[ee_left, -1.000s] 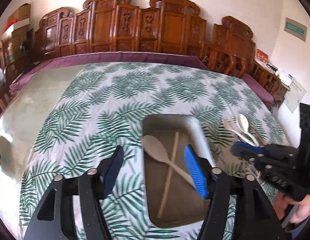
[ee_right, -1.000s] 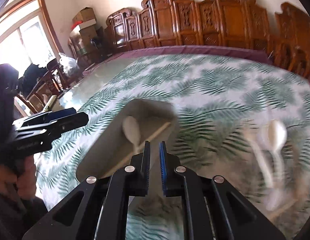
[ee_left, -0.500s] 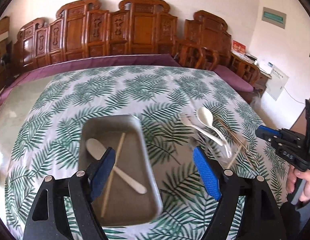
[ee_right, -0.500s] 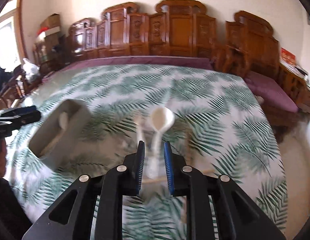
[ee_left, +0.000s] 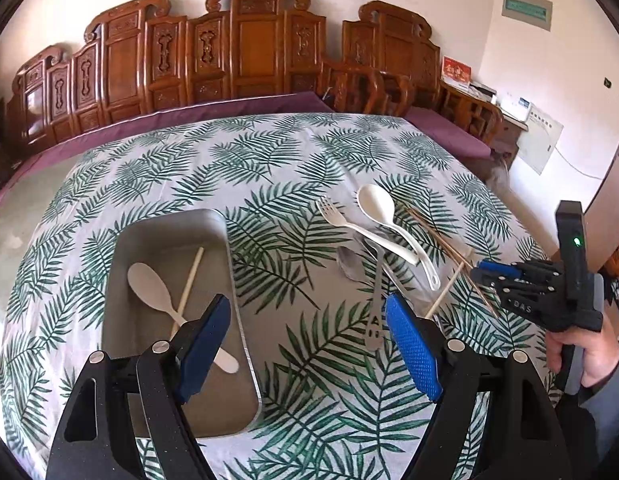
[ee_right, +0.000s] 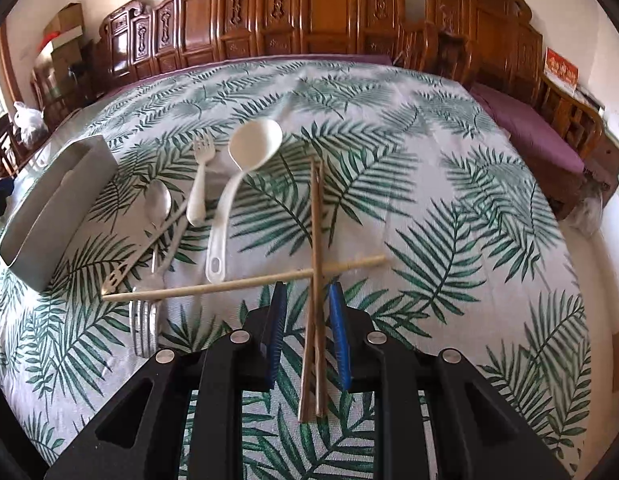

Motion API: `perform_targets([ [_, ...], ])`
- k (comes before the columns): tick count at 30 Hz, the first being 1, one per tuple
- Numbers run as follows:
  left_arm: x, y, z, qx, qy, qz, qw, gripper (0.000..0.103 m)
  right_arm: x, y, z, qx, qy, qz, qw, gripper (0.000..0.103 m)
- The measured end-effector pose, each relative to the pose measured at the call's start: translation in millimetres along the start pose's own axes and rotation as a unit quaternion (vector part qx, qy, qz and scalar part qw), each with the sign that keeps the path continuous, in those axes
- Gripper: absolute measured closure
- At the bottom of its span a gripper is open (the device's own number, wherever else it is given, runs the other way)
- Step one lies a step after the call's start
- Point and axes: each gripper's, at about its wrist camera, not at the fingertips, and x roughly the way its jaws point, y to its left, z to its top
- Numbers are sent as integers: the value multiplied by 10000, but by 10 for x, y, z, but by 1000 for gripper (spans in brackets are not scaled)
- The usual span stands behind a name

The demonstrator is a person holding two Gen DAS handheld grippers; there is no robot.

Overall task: Organize utensils
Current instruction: 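Grasp a wooden chopstick from the pile with the right gripper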

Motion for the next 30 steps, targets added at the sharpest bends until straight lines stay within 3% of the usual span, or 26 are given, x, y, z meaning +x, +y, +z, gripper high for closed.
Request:
perform_targets([
  [5,32,-83,-47,99,49,20,9999,27,56,-92,16,213,3,87,9997,79],
  [12,132,-199,-84,196,162,8,9997,27,142,-66,27,43,131,-61,9999,79],
  [15,159,-234,-112,276,203,34,9994,27,110,-71,41,38,82,43,10000,97],
  [23,268,-346,-158,424,282,50,9987,27,-123,-218,104,248,-303,230,9990,97],
  [30,274,-626,-99,723,247,-102,9970,27,-238,-532,80,487,-457,67,9977,97],
])
